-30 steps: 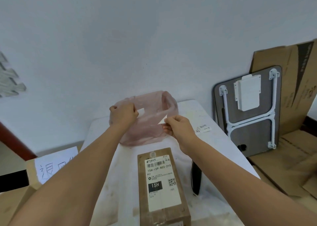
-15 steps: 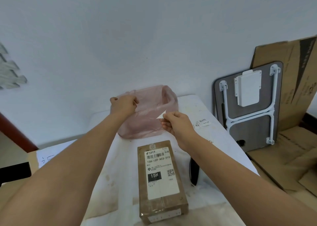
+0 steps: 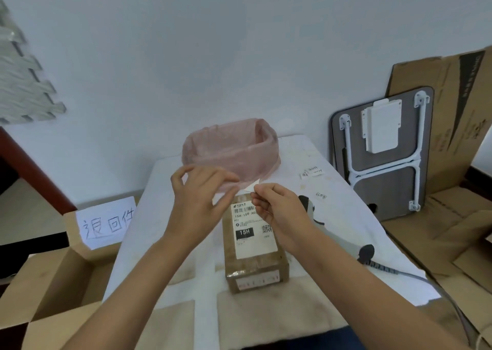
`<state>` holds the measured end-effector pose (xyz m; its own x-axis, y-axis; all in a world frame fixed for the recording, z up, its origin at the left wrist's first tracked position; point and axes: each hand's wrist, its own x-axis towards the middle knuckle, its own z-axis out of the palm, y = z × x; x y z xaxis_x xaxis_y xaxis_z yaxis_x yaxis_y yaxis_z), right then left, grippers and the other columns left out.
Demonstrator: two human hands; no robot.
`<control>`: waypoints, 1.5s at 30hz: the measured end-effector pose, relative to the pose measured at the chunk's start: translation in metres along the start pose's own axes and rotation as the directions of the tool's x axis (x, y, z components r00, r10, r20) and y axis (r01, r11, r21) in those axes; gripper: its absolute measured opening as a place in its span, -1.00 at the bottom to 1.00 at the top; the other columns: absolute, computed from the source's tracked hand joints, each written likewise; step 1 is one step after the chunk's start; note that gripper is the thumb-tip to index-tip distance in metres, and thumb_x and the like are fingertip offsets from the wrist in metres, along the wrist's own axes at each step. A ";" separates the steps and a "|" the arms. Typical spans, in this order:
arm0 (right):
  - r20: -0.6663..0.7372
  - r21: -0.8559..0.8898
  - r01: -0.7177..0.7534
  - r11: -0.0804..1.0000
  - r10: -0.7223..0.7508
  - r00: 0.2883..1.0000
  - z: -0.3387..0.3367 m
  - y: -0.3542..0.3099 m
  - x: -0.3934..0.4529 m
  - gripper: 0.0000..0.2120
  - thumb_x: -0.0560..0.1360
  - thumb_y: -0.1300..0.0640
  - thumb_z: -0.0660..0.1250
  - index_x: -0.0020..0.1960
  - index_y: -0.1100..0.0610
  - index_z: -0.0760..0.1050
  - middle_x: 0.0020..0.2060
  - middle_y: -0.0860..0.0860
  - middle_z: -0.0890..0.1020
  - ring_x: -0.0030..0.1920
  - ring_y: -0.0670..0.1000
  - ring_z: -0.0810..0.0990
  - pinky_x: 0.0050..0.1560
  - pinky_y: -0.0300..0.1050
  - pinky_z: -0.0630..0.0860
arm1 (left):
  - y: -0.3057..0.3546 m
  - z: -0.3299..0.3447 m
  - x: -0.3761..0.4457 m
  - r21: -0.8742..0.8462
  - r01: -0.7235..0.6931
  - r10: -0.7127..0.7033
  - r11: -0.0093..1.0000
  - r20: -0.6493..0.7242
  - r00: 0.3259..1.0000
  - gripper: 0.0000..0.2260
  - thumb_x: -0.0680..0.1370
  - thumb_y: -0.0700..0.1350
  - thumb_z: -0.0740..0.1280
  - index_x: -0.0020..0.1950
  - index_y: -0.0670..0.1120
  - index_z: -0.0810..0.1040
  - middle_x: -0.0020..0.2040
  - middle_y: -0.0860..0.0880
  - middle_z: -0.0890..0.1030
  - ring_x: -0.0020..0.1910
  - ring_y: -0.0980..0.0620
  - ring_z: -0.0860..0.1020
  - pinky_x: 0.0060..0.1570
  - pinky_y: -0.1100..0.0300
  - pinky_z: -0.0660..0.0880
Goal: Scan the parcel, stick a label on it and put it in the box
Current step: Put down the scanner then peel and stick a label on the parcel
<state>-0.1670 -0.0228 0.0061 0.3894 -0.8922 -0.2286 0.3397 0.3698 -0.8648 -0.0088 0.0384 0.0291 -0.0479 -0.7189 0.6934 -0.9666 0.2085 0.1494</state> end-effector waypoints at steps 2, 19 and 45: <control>0.004 -0.012 -0.012 1.000 0.012 1.000 -0.001 0.009 -0.014 -0.92 0.51 0.16 0.37 -0.08 0.19 0.58 -0.27 0.00 0.64 -0.26 -0.11 0.58 -0.14 -0.26 0.54 | 0.007 -0.005 -0.020 0.052 -0.016 0.014 0.999 0.031 0.999 -0.88 0.52 -0.01 0.42 0.04 0.11 0.57 0.00 0.20 0.59 0.10 0.18 0.48 0.29 0.01 0.15; -0.001 0.006 0.046 0.999 -0.046 0.999 -0.001 0.027 -0.057 -0.87 0.49 0.24 0.39 0.03 0.19 0.54 -0.30 0.03 0.64 -0.29 -0.09 0.58 -0.09 -0.22 0.56 | 0.032 -0.008 -0.056 0.147 0.097 -0.094 0.984 -0.023 0.995 -0.97 0.52 -0.03 0.41 -0.10 0.07 0.57 -0.10 0.17 0.58 0.02 0.15 0.48 0.29 0.01 0.15; 0.070 -0.657 0.382 0.650 -0.452 0.889 -0.018 0.032 -0.019 -0.94 0.49 0.25 0.35 -0.11 0.12 0.52 -0.26 -0.08 0.62 -0.22 -0.18 0.59 -0.16 -0.35 0.53 | 0.043 0.025 -0.045 -0.400 0.859 -0.758 0.319 0.438 0.484 -0.84 0.33 0.20 0.37 -0.23 0.15 0.64 -0.25 0.10 0.70 -0.10 0.02 0.65 0.17 -0.18 0.47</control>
<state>-0.1792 0.0009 -0.0250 0.2527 -0.9424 0.2193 -0.1929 -0.2712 -0.9430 -0.0541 0.0635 -0.0132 0.5988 -0.7963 -0.0856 -0.2483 -0.2862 0.9254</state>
